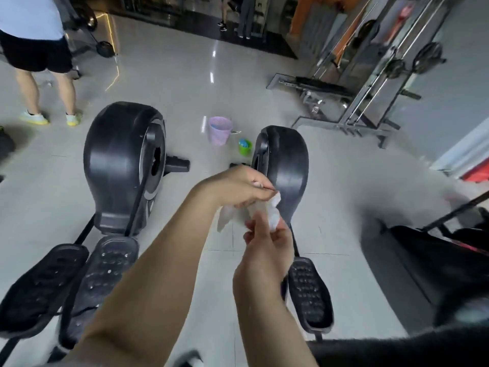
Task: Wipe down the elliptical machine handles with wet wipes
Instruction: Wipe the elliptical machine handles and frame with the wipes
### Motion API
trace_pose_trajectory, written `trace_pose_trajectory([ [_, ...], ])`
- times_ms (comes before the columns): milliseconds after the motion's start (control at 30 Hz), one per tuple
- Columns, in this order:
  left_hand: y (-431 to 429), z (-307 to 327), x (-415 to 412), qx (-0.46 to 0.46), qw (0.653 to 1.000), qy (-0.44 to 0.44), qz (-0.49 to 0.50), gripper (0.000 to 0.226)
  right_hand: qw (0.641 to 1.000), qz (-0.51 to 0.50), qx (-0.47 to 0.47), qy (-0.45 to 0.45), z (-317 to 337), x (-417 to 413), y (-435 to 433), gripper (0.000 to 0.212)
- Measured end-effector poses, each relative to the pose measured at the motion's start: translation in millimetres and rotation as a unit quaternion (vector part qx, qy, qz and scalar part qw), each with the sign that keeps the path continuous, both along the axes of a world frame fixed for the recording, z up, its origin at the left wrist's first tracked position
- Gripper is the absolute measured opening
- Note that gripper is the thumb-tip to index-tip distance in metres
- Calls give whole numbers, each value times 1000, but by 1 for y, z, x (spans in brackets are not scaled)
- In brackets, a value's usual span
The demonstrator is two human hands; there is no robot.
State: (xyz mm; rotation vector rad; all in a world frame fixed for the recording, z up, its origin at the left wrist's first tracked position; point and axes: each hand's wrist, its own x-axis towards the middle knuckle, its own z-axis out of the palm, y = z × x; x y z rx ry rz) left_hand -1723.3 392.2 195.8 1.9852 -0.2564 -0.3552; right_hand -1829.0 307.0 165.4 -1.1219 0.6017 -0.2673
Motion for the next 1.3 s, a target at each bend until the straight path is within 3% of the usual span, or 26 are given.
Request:
trace_pose_trajectory([
  [133,-8,25,30,79,991,-13,-107,11,998,-63,25,1,14,13,-10,3],
  [467,-28,50,76,38,964,26,-263,9,980,-167,83,-68,37,24,-27,8],
  [533,-48,53,96,43,948,25,-314,8,974,-199,79,-77,42,32,-30,21],
  [633,-84,50,132,34,910,27,-413,10,959,-262,61,-87,37,48,-42,26],
  [867,-168,46,186,107,783,-3,-612,18,896,-439,-58,-11,31,90,-80,6],
  [1000,-194,41,189,136,736,4,-664,4,882,-467,-14,-61,32,95,-86,10],
  [1100,-198,35,188,129,739,5,-662,5,865,-492,17,-97,30,93,-90,12],
  [1233,-192,31,187,51,775,52,-627,10,854,-511,8,-95,30,82,-92,12],
  [1300,-190,32,185,0,762,87,-642,8,841,-535,-8,-78,29,81,-92,17],
])
